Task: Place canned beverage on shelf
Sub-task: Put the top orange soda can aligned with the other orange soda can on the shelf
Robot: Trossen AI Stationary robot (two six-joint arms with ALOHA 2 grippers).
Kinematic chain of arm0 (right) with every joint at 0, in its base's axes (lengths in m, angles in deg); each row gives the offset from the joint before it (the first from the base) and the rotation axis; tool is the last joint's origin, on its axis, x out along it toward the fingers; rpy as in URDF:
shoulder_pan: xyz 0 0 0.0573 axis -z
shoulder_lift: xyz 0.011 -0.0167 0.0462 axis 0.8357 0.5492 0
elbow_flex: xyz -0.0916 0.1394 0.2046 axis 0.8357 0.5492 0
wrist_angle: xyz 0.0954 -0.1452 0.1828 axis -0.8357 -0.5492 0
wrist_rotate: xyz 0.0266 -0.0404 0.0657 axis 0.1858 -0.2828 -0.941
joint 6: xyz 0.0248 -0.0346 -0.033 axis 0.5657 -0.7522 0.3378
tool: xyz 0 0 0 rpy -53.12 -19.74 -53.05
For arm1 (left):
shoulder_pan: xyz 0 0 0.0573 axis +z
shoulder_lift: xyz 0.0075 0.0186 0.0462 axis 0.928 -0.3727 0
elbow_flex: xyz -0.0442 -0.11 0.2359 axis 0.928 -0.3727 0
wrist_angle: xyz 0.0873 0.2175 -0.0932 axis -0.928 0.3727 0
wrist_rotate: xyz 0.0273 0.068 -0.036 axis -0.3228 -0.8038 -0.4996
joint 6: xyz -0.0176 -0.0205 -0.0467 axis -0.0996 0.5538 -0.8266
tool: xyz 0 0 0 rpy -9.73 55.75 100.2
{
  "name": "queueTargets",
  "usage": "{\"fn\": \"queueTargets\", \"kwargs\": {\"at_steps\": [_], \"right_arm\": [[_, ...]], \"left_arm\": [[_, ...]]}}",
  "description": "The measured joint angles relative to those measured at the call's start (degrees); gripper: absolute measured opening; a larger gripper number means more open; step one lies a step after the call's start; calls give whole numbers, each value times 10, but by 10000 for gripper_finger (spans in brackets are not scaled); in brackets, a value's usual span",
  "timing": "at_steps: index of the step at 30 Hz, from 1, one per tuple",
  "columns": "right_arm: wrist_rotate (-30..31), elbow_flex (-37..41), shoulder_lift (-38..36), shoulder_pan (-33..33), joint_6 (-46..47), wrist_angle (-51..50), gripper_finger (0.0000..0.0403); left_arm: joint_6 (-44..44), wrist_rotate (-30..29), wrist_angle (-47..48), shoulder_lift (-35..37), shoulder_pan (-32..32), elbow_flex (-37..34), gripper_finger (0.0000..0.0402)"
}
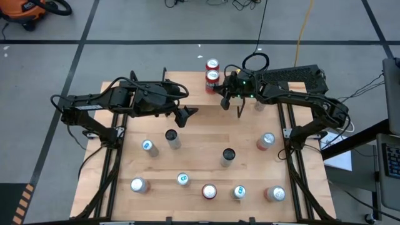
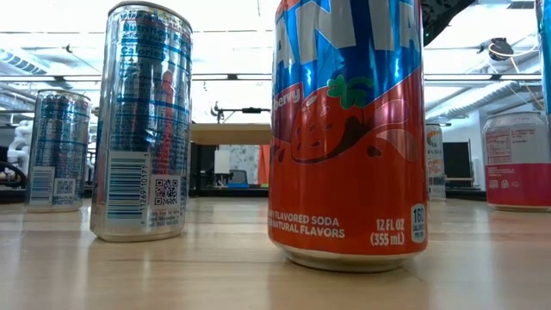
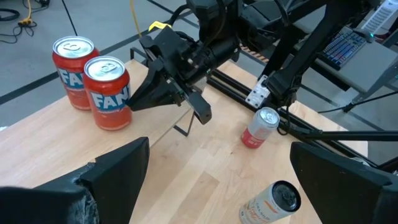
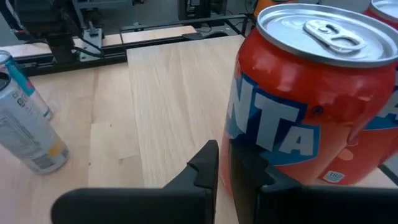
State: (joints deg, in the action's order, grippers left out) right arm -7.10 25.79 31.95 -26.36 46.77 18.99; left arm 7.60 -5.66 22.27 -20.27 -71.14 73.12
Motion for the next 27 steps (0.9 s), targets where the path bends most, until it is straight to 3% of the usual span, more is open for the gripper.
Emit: {"fn": "queueTargets", "kwargs": {"at_steps": [12,27], "right_arm": [[-75,0,-50,-36,145,-31,18],[-73,0,-157,-188,246,-214,18]], "left_arm": [[-2,0,2,0,0,0,390],[-62,20,90,0,-2,0,390]]}}
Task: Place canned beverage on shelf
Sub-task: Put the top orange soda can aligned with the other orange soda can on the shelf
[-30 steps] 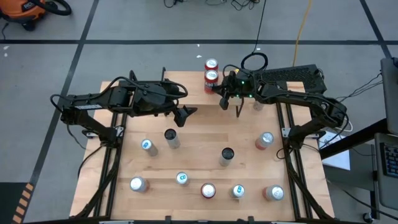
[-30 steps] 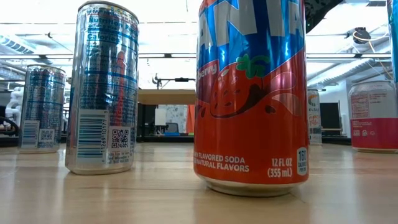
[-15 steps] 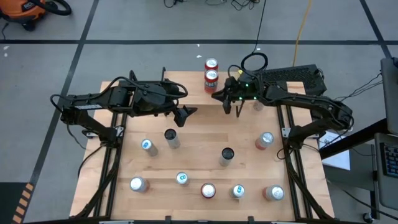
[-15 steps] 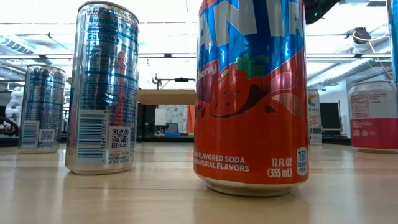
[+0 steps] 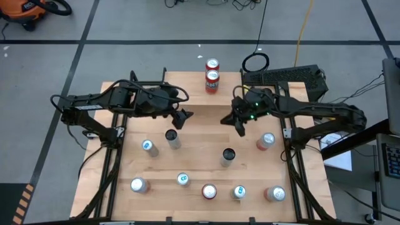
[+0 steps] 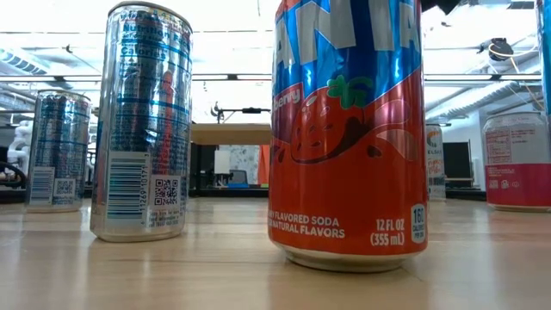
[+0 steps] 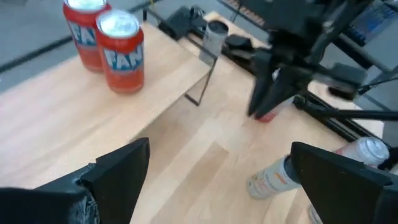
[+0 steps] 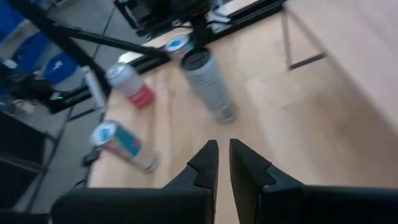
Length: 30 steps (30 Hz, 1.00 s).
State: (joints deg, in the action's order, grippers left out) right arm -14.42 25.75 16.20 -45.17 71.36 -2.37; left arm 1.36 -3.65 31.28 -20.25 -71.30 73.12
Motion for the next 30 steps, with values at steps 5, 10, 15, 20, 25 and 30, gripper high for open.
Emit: {"fn": "queueTargets", "kwargs": {"at_steps": [5,10,15,20,25,30], "right_arm": [[58,0,-24,-50,63,-5,18],[153,0,-37,-92,164,4,18],[194,0,-37,-126,242,7,18],[196,-3,-37,-165,293,0,18],[273,-60,-31,-203,294,-76,18],[407,-139,-11,-185,293,-197,18]], "left_arm": [[-4,41,43,0,-4,0,390],[8,95,107,0,-3,0,390],[27,111,174,0,-16,-3,390],[49,111,186,0,-42,-15,390],[47,111,181,0,-67,-37,390],[13,94,177,0,-91,-48,390]]}}
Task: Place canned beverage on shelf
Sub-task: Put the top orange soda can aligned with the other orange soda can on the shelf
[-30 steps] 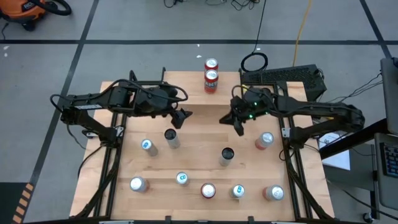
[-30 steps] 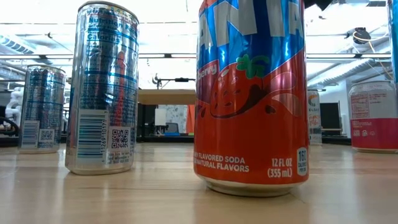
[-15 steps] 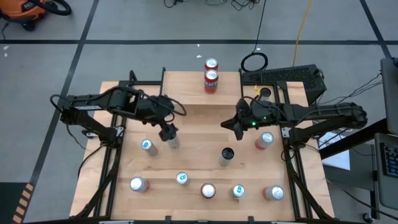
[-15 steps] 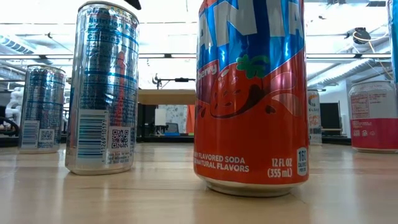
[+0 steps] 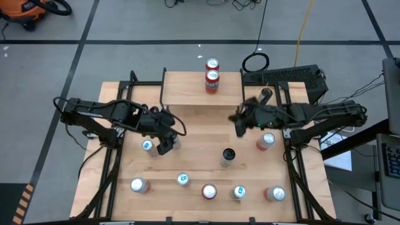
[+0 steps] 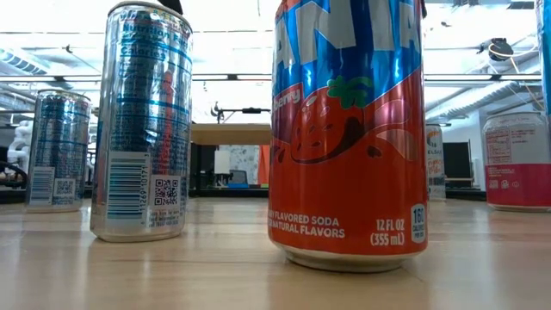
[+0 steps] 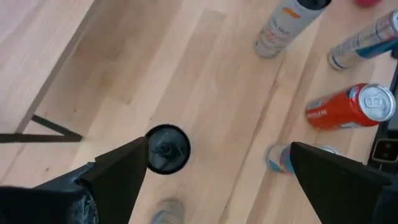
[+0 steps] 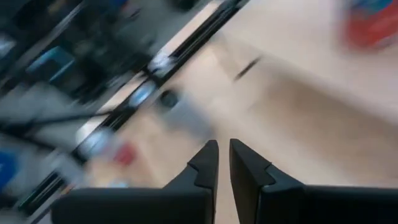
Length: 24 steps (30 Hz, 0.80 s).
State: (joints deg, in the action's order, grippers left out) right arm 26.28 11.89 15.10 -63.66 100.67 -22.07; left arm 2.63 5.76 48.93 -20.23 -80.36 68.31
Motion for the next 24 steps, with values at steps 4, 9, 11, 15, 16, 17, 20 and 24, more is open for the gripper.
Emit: {"fn": "queueTargets", "kwargs": {"at_steps": [4,9,11,15,16,17,20,24], "right_arm": [[18,-39,27,67,-9,-42,18],[-35,-56,59,182,-62,-39,18],[-68,-56,70,232,-94,-39,17],[-201,-56,104,338,-160,-8,3],[-226,-56,115,359,-166,-1,2],[-247,-56,126,376,-171,7,3],[-304,-56,161,416,-190,35,1],[-357,-56,199,440,-193,55,1]], "left_arm": [[-19,-12,-48,0,-14,0,390],[-23,-21,-114,0,-18,0,390],[-25,-22,-128,0,-17,0,390],[-52,-51,-133,0,-17,0,390],[-58,-61,-133,0,-17,0,390],[-64,-69,-133,0,-17,0,390],[-72,-77,-132,0,-17,0,390],[-73,-83,-132,0,-18,0,390]]}}
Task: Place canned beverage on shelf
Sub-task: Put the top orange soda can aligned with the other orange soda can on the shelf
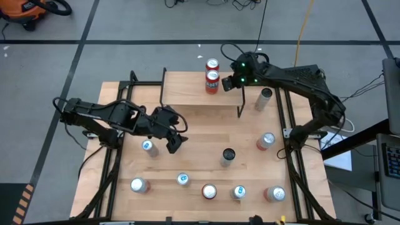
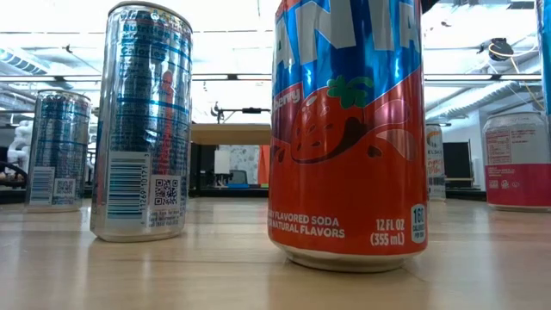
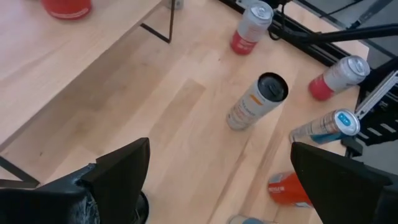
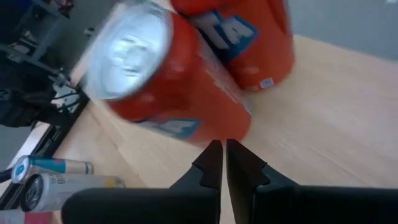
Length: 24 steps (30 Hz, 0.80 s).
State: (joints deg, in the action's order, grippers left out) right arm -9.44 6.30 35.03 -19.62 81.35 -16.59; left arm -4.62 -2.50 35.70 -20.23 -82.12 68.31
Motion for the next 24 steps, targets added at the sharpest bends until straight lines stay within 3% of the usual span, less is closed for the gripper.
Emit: {"fn": "queueTargets", "kwargs": {"at_steps": [24], "right_arm": [[-7,0,22,1,-2,49,0]], "left_arm": [[18,-31,2,0,9,0,390]]}}
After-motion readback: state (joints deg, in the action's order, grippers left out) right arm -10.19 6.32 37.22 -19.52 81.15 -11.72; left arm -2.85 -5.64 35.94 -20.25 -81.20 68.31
